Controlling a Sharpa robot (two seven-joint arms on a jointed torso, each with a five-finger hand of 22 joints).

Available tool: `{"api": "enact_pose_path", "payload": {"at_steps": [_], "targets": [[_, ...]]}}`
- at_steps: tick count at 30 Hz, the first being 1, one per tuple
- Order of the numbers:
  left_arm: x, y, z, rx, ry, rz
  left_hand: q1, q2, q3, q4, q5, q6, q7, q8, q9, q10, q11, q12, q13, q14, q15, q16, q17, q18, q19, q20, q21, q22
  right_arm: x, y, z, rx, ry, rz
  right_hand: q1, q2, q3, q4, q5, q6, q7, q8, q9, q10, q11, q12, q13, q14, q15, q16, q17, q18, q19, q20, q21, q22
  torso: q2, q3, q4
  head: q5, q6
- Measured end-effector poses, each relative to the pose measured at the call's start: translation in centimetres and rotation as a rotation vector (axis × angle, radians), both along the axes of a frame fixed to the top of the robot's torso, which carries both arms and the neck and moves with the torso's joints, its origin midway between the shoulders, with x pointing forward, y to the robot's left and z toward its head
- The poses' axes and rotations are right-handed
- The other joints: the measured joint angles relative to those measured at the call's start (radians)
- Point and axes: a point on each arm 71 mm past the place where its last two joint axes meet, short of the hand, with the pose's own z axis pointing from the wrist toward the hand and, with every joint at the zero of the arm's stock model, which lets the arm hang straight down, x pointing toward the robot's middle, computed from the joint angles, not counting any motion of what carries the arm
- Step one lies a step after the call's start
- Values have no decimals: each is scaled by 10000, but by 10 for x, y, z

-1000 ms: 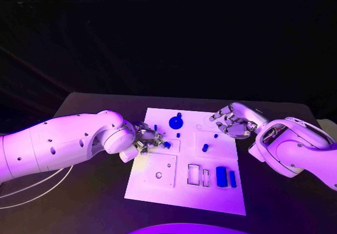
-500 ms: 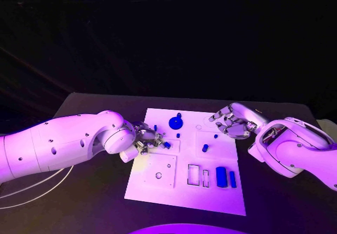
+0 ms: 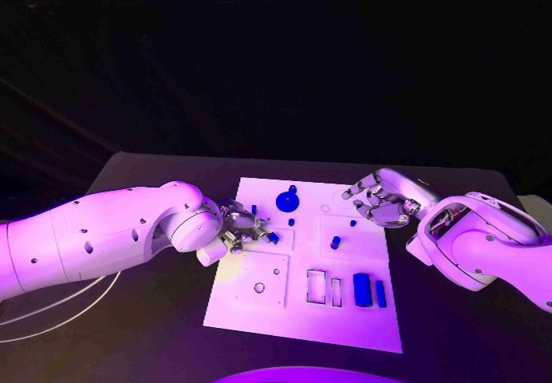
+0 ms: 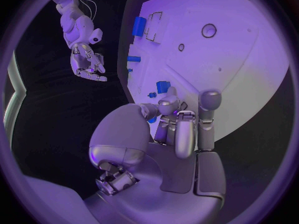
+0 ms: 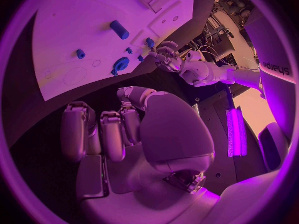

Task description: Assemble the parts on the task board

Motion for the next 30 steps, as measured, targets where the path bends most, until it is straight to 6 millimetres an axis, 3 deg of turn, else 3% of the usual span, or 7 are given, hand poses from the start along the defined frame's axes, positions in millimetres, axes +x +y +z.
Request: {"api": "enact_pose_path", "payload": {"at_steps": [30], "targets": [[3, -5, 0, -23, -82, 66, 0, 0, 55, 0, 0, 0, 0, -32, -23, 0, 0, 0, -26, 0, 0, 0, -1, 0, 0, 0, 0, 6, 0, 1, 0, 3, -9, 6, -39, -40, 42, -42, 0, 0, 0, 0, 0, 0, 0, 0, 8, 0, 0, 0, -2, 0, 0, 0, 0, -4, 0, -5, 6, -40, 1]]}}
